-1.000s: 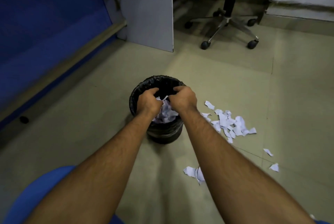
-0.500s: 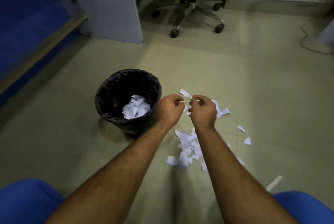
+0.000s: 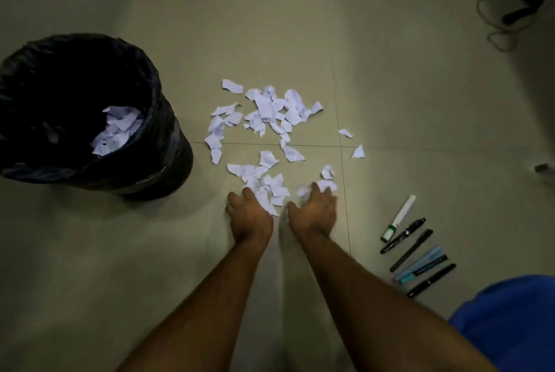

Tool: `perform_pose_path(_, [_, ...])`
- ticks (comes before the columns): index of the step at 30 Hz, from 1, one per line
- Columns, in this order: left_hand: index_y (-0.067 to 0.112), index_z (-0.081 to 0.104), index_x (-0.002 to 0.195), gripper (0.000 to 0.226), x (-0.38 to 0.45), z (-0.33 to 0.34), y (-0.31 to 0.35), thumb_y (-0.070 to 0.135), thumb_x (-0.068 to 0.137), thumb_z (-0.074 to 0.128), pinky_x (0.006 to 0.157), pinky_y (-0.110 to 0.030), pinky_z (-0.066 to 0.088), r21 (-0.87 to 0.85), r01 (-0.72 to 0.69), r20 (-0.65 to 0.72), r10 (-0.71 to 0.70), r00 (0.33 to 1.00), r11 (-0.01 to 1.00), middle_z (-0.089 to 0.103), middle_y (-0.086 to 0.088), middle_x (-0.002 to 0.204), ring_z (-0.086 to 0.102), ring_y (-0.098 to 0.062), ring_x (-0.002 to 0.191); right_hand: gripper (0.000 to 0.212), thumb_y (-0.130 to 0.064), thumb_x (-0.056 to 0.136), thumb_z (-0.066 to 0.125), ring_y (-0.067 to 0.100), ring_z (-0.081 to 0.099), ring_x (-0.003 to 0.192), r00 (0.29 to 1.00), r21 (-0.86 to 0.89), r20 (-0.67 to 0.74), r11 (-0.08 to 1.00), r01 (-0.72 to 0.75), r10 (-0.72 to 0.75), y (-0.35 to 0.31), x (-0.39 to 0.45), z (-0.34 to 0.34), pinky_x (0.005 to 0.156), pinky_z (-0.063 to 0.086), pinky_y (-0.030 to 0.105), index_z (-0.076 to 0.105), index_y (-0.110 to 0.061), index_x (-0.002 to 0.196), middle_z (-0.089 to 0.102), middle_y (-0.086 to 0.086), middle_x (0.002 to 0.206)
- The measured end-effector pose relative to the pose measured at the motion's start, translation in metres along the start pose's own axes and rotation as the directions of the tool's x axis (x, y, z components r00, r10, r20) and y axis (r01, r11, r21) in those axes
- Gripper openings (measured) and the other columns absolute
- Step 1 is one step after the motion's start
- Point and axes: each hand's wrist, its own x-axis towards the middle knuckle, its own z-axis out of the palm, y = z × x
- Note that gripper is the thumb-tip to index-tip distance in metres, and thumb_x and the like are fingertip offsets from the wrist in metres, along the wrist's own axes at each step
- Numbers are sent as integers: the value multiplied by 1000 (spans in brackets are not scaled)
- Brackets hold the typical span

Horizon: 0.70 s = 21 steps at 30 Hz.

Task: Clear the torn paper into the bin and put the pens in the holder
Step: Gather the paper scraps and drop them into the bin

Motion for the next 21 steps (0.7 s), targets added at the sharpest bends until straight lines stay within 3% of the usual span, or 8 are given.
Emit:
perform_pose_path(3, [10, 48, 134, 51, 14, -5, 18, 18, 85, 62, 95, -41, 45, -260, -118, 39, 133, 990, 958, 45, -20, 128, 51, -39, 114, 72, -35, 81, 58, 33, 40, 140, 988, 278, -15, 948, 155, -157, -10, 0, 6, 114, 36, 40, 42, -14, 148, 44, 14, 151])
perform_pose_path(5, [12, 47, 135, 50, 24, -15, 23, 12, 87, 59, 94, -39, 46, -291, -184, 8, 195, 981, 939, 44, -17, 132, 53, -38, 114, 68, -25, 82, 59, 33, 41, 139, 982, 309, -111, 934, 179, -151, -5, 6, 0, 114, 34, 39, 43, -12, 147, 44, 13, 152])
perform_pose_path(8, [16, 51, 132, 46, 42, -29, 24, 3, 87, 54, 83, -42, 48, -49, -273, -96, 268, 959, 961, 47, -13, 132, 57, -37, 111, 75, -24, 84, 62, 34, 30, 146, 976, 92, -199, 990, 107, -87, 9, 27, -12, 117, 28, 43, 34, -12, 152, 33, 15, 159])
perform_pose_path(11, [23, 35, 144, 65, 65, -35, 34, 8, 86, 60, 85, -40, 51, 278, -371, -10, 388, 921, 886, 41, -10, 139, 49, -31, 121, 87, -45, 82, 64, 37, 17, 150, 997, -59, -77, 998, 18, -23, 7, 49, -18, 119, 21, 52, 25, -18, 155, 20, 17, 162])
perform_pose_path(14, [25, 24, 151, 72, 80, -28, 40, 18, 88, 60, 88, -41, 50, 447, -520, 228, 470, 853, 728, 39, -11, 141, 48, -33, 121, 90, -49, 81, 62, 36, 11, 152, 971, -16, 65, 973, 231, -229, -8, 52, -7, 121, 13, 51, 22, -19, 157, 16, 14, 165])
perform_pose_path(17, [23, 27, 149, 71, 74, -29, 31, 24, 88, 62, 89, -43, 49, 447, -599, 311, 512, 800, 664, 44, -12, 138, 50, -34, 120, 94, -54, 76, 50, 34, 16, 152, 921, 102, 84, 923, 371, -380, -10, 36, -2, 122, 16, 47, 21, -17, 158, 21, 13, 164])
perform_pose_path(19, [24, 18, 152, 81, 67, -34, 23, 28, 86, 63, 95, -46, 46, 507, -559, 272, 493, 826, 657, 35, -12, 147, 41, -34, 131, 100, -60, 73, 50, 33, 16, 152, 907, 52, 94, 912, 407, -411, -1, 34, -11, 122, 18, 45, 18, -18, 158, 20, 12, 165])
perform_pose_path(21, [26, 2, 155, 100, 64, -38, 17, 37, 80, 68, 106, -54, 37, 542, -469, 285, 372, 883, 698, 13, -11, 160, 19, -37, 146, 107, -66, 73, 58, 32, 14, 153, 864, -109, 217, 868, 484, -455, 8, 40, -22, 122, 19, 46, 12, -20, 159, 15, 12, 166])
